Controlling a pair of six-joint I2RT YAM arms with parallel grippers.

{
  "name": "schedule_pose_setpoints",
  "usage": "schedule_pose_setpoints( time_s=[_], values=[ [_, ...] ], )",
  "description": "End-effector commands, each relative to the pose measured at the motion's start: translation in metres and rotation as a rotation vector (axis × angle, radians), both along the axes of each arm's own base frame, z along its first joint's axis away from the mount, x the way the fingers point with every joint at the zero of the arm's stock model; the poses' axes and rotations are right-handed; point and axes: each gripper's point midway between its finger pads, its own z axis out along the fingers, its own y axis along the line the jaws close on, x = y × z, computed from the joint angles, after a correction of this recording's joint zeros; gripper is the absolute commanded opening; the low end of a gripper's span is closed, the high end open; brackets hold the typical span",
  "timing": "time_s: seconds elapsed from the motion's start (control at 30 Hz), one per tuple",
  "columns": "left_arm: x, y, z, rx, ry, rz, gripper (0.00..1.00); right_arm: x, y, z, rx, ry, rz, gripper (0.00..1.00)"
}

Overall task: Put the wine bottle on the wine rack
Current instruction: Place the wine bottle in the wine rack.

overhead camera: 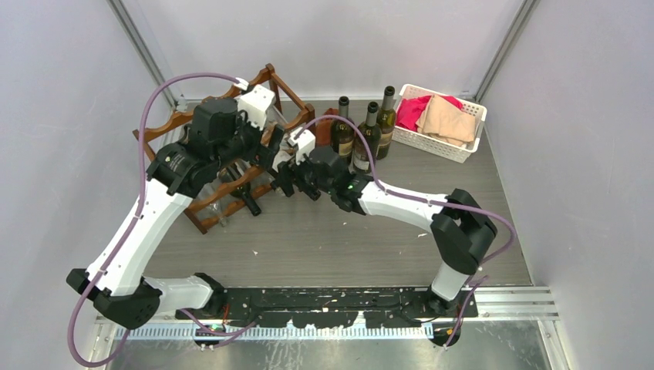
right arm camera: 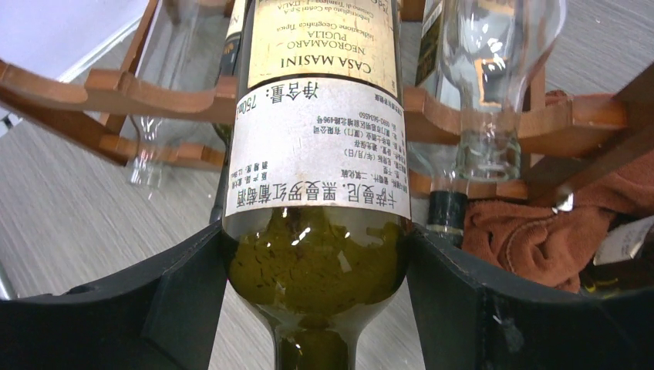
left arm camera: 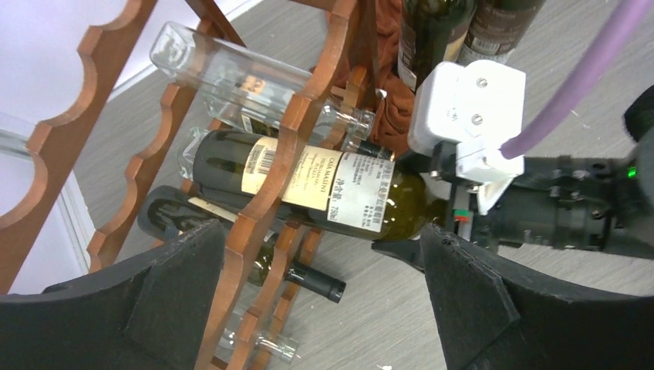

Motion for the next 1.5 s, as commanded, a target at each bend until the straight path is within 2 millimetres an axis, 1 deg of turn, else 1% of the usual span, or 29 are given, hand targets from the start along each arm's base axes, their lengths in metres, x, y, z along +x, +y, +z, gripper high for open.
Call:
schedule_pose_setpoints(
  time_s=[0.0,0.07,0.1,0.13,0.3,0.37,0.5,0.63,0.9,1.27,1.33,1.47],
  values=[
    [0.009,0.002,0.037,-0.096,-0.130,0.026,0.96,0.030,0.025,0.112,0.299,-0.196,-0.070,0.01],
    [0.012,0.003,0.043,-0.111,-0.155,0.036,0.96,0.037,0.033,0.115,0.317,-0.202,-0.074,0.01],
    [0.014,0.004,0.045,-0.109,-0.164,0.041,0.96,0.040,0.037,0.112,0.316,-0.200,-0.076,0.01],
    [0.015,0.007,0.047,-0.103,-0.174,0.052,0.96,0.042,0.040,0.113,0.322,-0.204,-0.079,0.01],
    [0.025,0.025,0.060,-0.089,-0.228,0.118,0.96,0.054,0.055,0.112,0.335,-0.217,-0.097,0.01],
    [0.028,0.032,0.066,-0.102,-0.250,0.140,0.96,0.059,0.059,0.112,0.336,-0.221,-0.114,0.01],
    [0.032,0.038,0.073,-0.122,-0.276,0.158,0.96,0.066,0.066,0.111,0.340,-0.228,-0.141,0.01],
    [0.035,0.040,0.071,-0.126,-0.269,0.162,0.96,0.073,0.070,0.112,0.350,-0.234,-0.174,0.01],
    [0.035,0.044,0.073,-0.138,-0.266,0.166,0.96,0.079,0.080,0.120,0.389,-0.252,-0.195,0.01],
    [0.035,0.045,0.065,-0.130,-0.248,0.162,0.96,0.075,0.076,0.143,0.408,-0.345,-0.189,0.01],
    [0.036,0.045,0.064,-0.128,-0.249,0.162,0.96,0.073,0.076,0.144,0.397,-0.370,-0.186,0.01],
    [0.037,0.044,0.064,-0.124,-0.249,0.156,0.96,0.075,0.077,0.135,0.363,-0.399,-0.201,0.01]
  ],
)
